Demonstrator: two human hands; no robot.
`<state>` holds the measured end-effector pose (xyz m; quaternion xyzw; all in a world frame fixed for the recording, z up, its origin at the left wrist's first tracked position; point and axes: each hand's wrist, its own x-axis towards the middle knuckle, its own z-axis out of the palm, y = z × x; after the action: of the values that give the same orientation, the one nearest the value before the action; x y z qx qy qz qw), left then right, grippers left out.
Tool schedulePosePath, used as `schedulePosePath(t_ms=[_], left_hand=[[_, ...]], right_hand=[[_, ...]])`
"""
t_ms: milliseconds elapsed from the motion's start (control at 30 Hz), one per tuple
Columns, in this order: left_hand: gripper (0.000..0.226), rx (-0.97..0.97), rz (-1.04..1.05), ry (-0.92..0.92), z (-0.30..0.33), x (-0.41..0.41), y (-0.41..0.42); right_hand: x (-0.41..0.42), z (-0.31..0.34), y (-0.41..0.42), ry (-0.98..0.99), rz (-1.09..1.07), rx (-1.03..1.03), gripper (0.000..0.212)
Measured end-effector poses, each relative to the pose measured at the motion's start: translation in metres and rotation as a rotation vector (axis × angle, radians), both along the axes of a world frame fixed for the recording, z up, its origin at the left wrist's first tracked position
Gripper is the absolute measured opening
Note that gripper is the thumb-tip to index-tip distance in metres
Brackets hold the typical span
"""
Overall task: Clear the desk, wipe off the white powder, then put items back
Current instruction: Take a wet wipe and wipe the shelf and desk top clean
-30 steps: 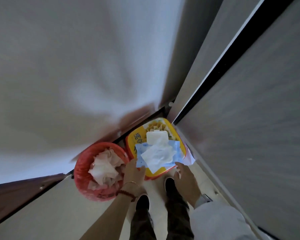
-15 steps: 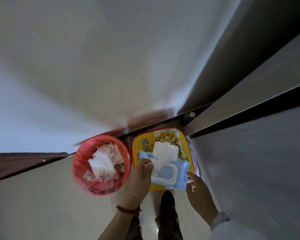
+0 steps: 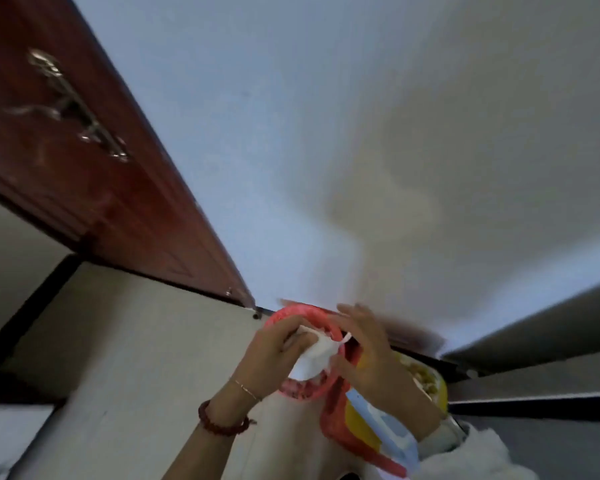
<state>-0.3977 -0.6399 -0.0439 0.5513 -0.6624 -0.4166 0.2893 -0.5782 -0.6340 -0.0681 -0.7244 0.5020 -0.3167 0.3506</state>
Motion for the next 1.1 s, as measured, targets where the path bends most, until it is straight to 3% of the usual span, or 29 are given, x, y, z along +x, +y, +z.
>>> schedulePosePath(t_ms=[67, 167, 233, 333, 400, 467, 567, 633, 700, 767, 833, 967, 1100], left_hand=[[0.035, -0.047, 0.135, -0.023, 0.039, 0.053, 0.022], [0.002, -0.128, 0.377, 0.037, 0.081, 0.133, 0.059], [0.030, -0.129, 0.600, 0.164, 0.099, 0.188, 0.094], [0.065, 0.183, 0.851, 0.619, 0.107, 0.264, 0.163], [0.081, 0.387, 0.832, 0.904, 0.099, 0.303, 0.212], [0.092, 0.421, 0.801, 1.054, 0.094, 0.333, 0.256], [0.109, 0.363, 0.838, 1.045, 0.086, 0.373, 0.306], [0.096, 0.326, 0.901, 1.049, 0.083, 0.392, 0.334], [0.086, 0.225, 1.045, 0.976, 0.079, 0.409, 0.358], [0.084, 0.072, 1.180, 0.824, 0.076, 0.427, 0.379], [0.073, -0.041, 1.243, 0.701, 0.075, 0.446, 0.394], [0.030, -0.132, 1.387, 0.511, 0.070, 0.486, 0.410], [0.014, -0.056, 1.419, 0.385, 0.062, 0.537, 0.409]], right_hand=[[0.055, 0.041, -0.001, -0.006, 0.092, 0.009, 0.013], [0.136, 0.084, 0.017, -0.039, 0.199, 0.128, 0.030], [0.193, 0.110, 0.042, -0.089, 0.265, 0.148, 0.038], [0.279, 0.137, 0.084, -0.171, 0.338, 0.113, 0.045], [0.328, 0.146, 0.111, -0.205, 0.412, 0.132, 0.041], [0.374, 0.148, 0.136, -0.250, 0.473, 0.170, 0.038], [0.431, 0.139, 0.175, -0.281, 0.518, 0.294, 0.025], [0.461, 0.129, 0.199, -0.255, 0.538, 0.390, 0.003], [0.484, 0.119, 0.219, -0.233, 0.592, 0.389, 0.032], [0.507, 0.115, 0.232, -0.222, 0.649, 0.311, 0.046], [0.531, 0.113, 0.240, -0.185, 0.715, 0.254, 0.040], [0.579, 0.104, 0.242, -0.041, 0.877, 0.218, 0.023], [0.635, 0.088, 0.231, 0.106, 1.024, 0.074, 0.031]])
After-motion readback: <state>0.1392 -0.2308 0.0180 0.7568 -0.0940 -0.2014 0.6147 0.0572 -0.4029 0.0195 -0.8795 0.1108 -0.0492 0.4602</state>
